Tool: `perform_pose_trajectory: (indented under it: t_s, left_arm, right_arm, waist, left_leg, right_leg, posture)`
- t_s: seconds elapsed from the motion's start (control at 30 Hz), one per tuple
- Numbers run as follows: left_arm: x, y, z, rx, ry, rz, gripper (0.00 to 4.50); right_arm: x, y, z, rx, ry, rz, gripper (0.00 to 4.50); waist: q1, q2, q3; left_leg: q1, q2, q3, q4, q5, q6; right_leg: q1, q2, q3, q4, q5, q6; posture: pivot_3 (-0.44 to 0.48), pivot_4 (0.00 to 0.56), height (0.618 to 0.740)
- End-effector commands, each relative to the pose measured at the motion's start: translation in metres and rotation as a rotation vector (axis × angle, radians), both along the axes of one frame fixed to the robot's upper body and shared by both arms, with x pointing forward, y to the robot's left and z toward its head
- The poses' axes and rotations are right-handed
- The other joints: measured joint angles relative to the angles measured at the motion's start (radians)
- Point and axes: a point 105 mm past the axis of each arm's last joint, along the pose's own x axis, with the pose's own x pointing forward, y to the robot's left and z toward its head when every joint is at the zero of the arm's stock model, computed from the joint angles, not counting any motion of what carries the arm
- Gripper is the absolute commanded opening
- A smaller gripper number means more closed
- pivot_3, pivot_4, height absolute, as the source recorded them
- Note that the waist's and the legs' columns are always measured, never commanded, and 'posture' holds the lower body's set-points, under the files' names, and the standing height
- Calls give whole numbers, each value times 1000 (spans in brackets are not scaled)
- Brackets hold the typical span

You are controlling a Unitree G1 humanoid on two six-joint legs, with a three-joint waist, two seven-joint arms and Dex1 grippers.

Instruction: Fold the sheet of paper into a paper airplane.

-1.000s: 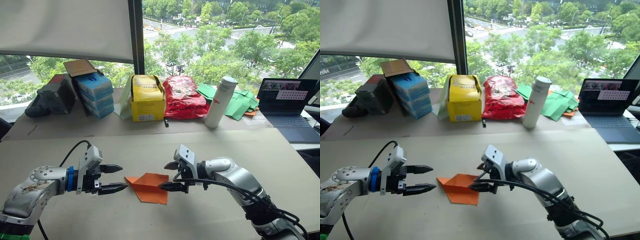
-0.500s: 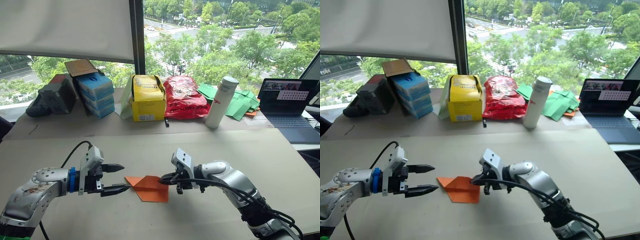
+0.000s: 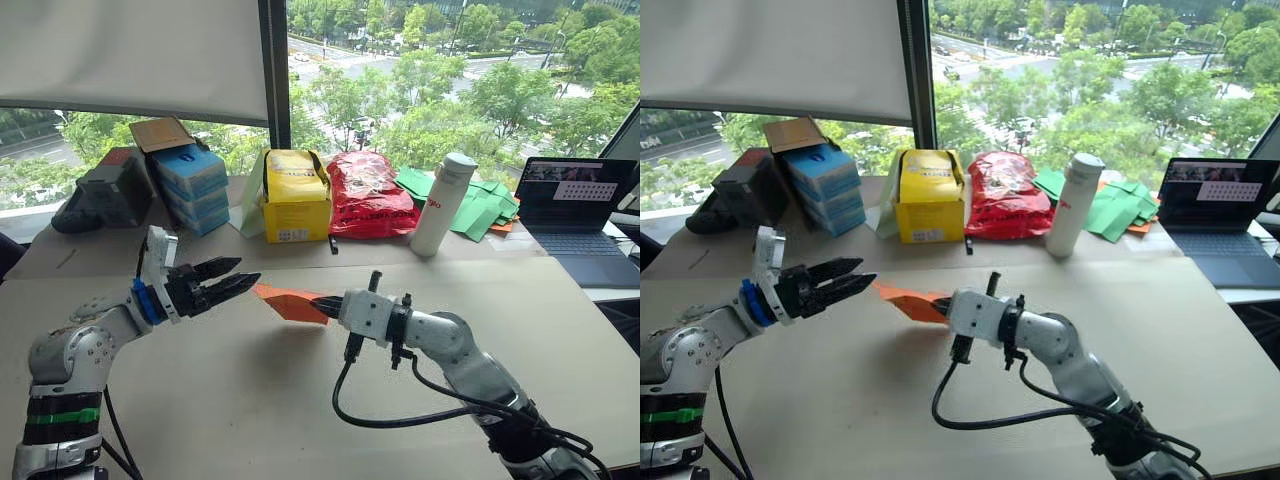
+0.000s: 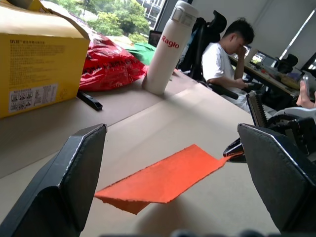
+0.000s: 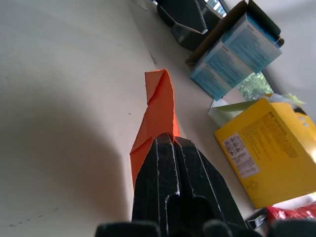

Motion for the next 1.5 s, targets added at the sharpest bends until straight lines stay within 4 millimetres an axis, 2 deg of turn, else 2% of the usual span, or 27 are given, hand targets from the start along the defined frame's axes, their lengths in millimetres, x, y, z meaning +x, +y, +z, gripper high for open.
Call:
perform_pose_trajectory:
  t_s: [0.03,0.13,0.17,0.23,0.4,0.43,0.5,0.63,0.73,0.8,0.9,1.03,1.17,1.37,1.5]
  left_arm:
    - [0,2,13,-37,-22,3,4500]
    - [-1,-3,9,-23,-7,-12,4500]
    - [-1,-6,6,-17,4,-22,4500]
    - [-2,-10,0,-3,21,-36,4500]
    - [-6,-21,-7,29,42,-77,4500]
    - [-7,-23,-9,39,45,-85,4500]
    - [-8,-24,-13,55,51,-90,4500]
    - [-13,-27,-24,89,66,-102,4500]
    - [-16,-31,-30,104,75,-120,4500]
    - [-18,-34,-36,131,76,-141,4500]
    - [-22,-36,-41,167,71,-178,4500]
    - [-48,-33,-59,352,74,-359,4500]
    - [-48,-15,-55,456,26,-360,4500]
    - [-68,-3,-49,515,32,-403,4500]
    - [-66,-4,-53,515,29,-382,4500]
  right_arm:
    - [-9,6,-13,-112,-187,39,27]
    - [-14,6,-40,-245,-221,78,27]
    - [-20,6,-53,-285,-188,107,27]
    - [-30,8,-68,-320,-136,152,27]
    - [-41,8,-76,-350,-67,205,27]
    - [-41,7,-77,-349,-35,207,615]
    - [-40,5,-76,-339,17,199,1304]
    - [-36,2,-57,-221,135,163,2632]
    - [-38,2,-36,-115,244,163,2632]
    - [-34,1,-25,-27,393,142,2632]
    - [-31,0,-25,41,573,104,2632]
    - [-26,-3,-40,-2,677,74,1450]
    - [-22,-2,-51,-6,711,50,51]
    - [-22,-1,-65,-46,741,33,15]
    - [-24,-4,-78,-116,769,9,15]
  waist:
    - [-4,0,0]
    - [-6,0,0]
    - [-6,-1,0]
    - [-6,-1,0]
    - [-5,-1,1]
    - [-5,-2,1]
    - [-5,-2,1]
    - [-4,-2,1]
    - [-3,-2,1]
    - [-2,-2,1]
    - [0,-2,1]
    - [-5,-2,1]
    - [-2,-1,1]
    - [-5,-1,1]
    - [1,-1,1]
  left_leg:
    - [0,0,0,0,0,0]
    - [0,0,1,1,0,0]
    - [0,0,1,1,0,0]
    - [2,0,1,1,1,-1]
    - [2,1,1,2,1,-2]
    - [2,1,1,2,1,-2]
    - [4,1,1,2,1,-2]
    - [4,1,1,2,1,-2]
    - [3,1,0,2,1,-2]
    - [3,1,0,2,1,-2]
    - [4,1,0,2,1,-1]
    - [2,1,0,1,0,0]
    - [2,1,0,0,0,0]
    - [2,1,0,0,-1,2]
    - [1,1,0,0,-1,2]
  right_leg:
    - [0,0,0,1,0,0]
    - [0,0,1,0,0,0]
    - [0,0,2,0,0,0]
    - [1,1,2,-1,0,0]
    - [1,1,2,0,0,-1]
    - [2,1,2,1,0,-1]
    - [3,1,3,1,0,-1]
    - [2,1,3,1,0,-1]
    - [2,1,3,1,0,-1]
    - [2,0,3,1,0,-1]
    - [2,0,3,1,0,-2]
    - [0,-1,3,1,0,-2]
    - [0,-1,3,0,0,-2]
    - [-1,-1,3,0,0,-2]
    - [0,-1,2,0,0,-2]
  posture:
    - [0,150,740]
    - [0,150,740]
    - [0,150,740]
    - [0,150,740]
    - [0,150,740]
    - [0,150,740]
    - [0,150,740]
    - [0,150,740]
    - [0,150,740]
    - [0,150,740]
    - [0,150,740]
    - [0,150,740]
    - [0,150,740]
    - [0,150,740]
    - [0,150,740]
